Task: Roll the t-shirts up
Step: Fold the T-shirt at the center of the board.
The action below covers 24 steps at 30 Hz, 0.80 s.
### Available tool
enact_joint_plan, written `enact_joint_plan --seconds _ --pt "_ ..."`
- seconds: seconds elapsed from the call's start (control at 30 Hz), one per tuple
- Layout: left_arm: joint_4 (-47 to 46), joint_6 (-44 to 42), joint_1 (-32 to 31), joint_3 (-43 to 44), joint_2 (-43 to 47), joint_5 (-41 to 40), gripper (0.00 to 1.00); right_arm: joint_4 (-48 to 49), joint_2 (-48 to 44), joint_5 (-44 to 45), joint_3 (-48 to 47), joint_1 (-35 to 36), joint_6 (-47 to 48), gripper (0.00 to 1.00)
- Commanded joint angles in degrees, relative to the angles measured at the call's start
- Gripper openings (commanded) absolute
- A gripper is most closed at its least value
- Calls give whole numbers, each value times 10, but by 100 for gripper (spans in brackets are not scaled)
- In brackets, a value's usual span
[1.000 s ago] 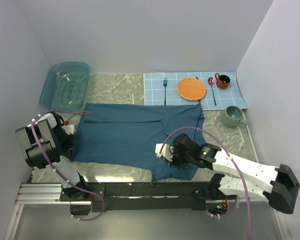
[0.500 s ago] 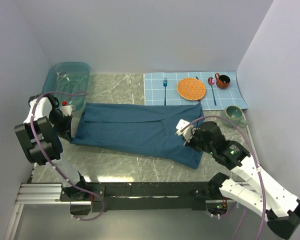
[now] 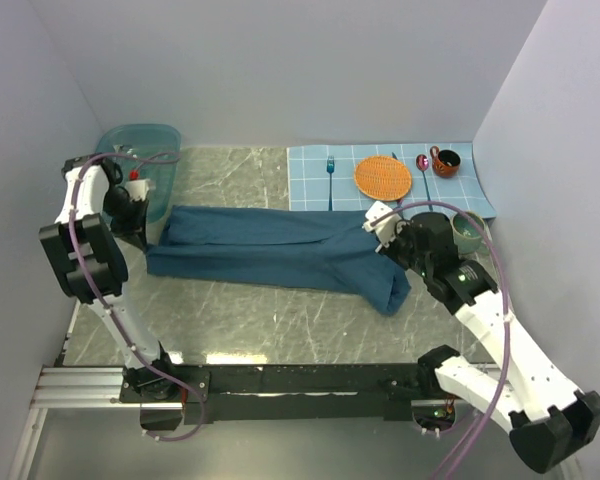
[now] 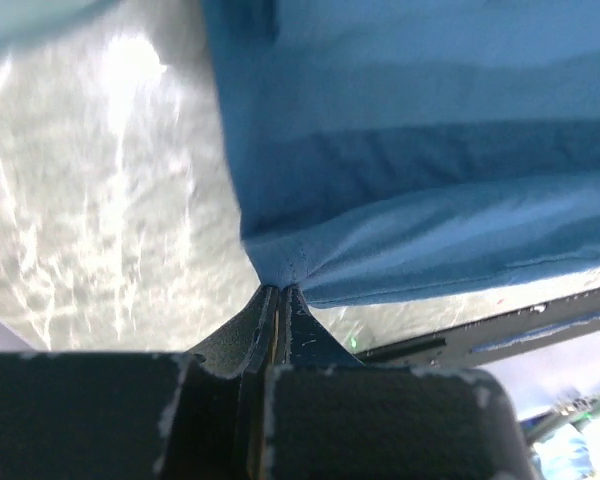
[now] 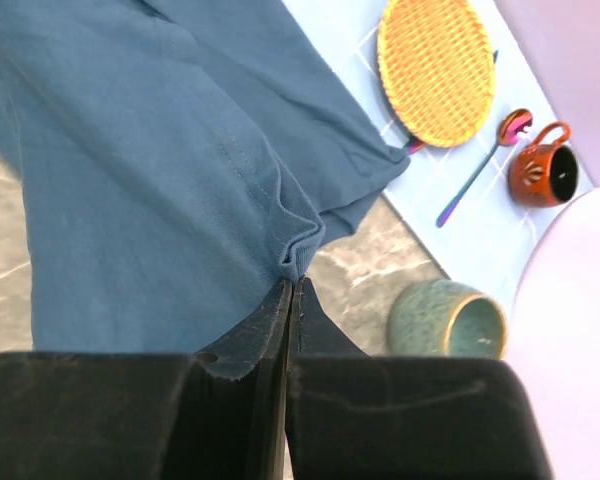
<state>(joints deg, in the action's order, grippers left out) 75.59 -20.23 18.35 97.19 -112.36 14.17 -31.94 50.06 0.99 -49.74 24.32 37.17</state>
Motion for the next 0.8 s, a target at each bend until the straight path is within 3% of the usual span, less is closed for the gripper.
enact_joint_plan --seconds 0.0,0.33,0.77 --pt "-5 19 -32 52 -22 7 1 64 47 -8 -52 -32 44 0" --pt "-26 52 -51 77 -53 -42 1 113 170 -80 -113 -102 98 0" --pt "-25 75 -68 136 -95 -31 3 134 313 -115 -177 -117 129 0"
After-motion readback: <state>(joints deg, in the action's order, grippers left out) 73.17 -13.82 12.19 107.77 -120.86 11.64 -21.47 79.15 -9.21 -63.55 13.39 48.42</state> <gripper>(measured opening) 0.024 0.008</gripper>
